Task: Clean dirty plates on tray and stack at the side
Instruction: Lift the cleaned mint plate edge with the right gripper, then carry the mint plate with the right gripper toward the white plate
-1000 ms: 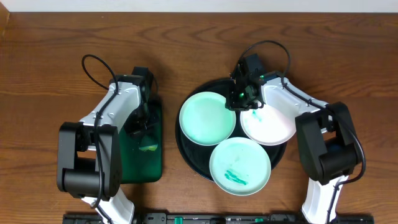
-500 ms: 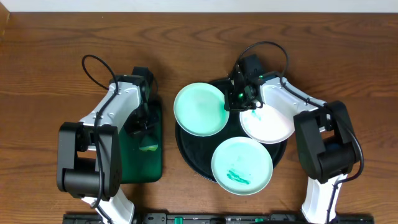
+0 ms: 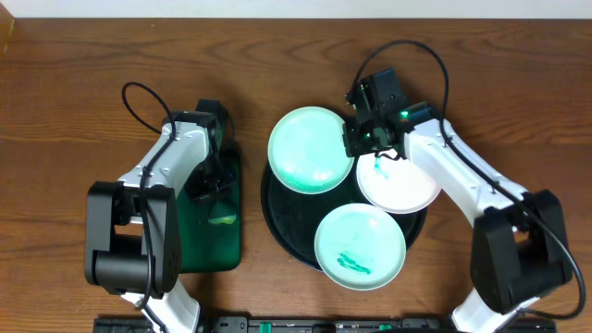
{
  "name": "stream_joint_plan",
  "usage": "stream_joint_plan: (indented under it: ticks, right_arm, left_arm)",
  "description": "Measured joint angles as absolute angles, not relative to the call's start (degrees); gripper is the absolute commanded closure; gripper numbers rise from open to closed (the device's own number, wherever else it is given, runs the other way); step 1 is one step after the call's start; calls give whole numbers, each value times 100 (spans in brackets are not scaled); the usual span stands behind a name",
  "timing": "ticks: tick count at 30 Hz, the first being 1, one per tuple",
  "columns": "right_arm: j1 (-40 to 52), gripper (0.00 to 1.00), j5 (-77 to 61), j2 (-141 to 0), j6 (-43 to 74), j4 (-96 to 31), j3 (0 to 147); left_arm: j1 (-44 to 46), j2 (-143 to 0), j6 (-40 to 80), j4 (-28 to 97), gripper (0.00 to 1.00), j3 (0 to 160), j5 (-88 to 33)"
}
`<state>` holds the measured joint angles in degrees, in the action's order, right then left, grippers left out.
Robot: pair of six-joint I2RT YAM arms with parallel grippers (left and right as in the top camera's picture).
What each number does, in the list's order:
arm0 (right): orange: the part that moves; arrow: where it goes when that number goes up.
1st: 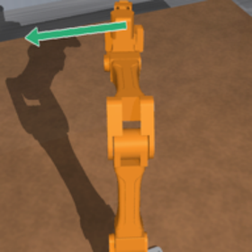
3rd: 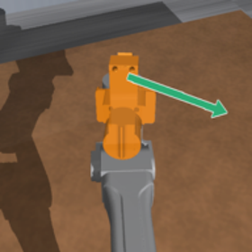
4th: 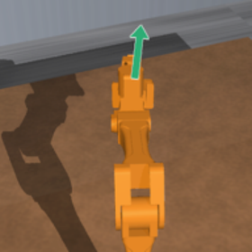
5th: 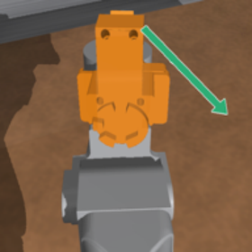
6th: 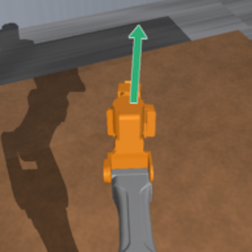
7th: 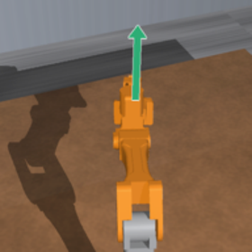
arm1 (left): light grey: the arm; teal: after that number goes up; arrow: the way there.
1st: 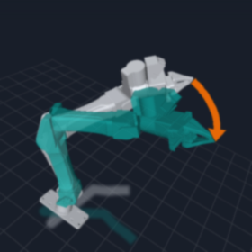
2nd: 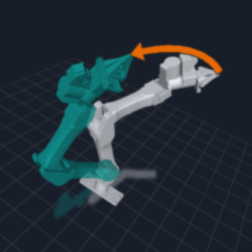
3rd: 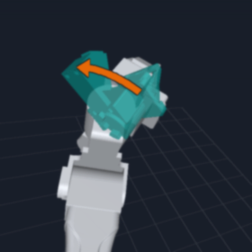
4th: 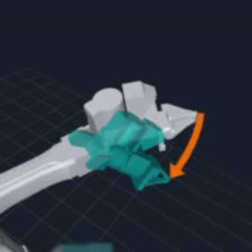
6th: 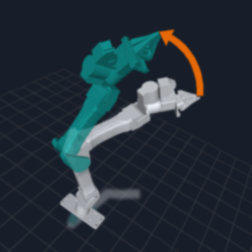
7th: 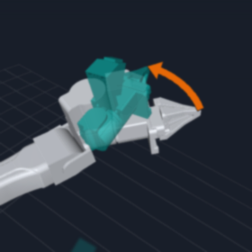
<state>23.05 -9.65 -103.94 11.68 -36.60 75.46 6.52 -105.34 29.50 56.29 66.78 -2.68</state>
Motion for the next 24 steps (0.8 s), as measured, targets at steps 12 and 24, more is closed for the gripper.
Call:
stream_joint_plan:
  ticks: [12,24]
  right_arm:
    - [2314,99,187,-9870,733,-4066,7546]
    - [3059,99,1671,-9835,130,-4294,7614]
  left_arm:
    - [652,-10534,2945,5629,93,6678,-270]
    - [652,-10534,2864,5631,93,6678,-270]
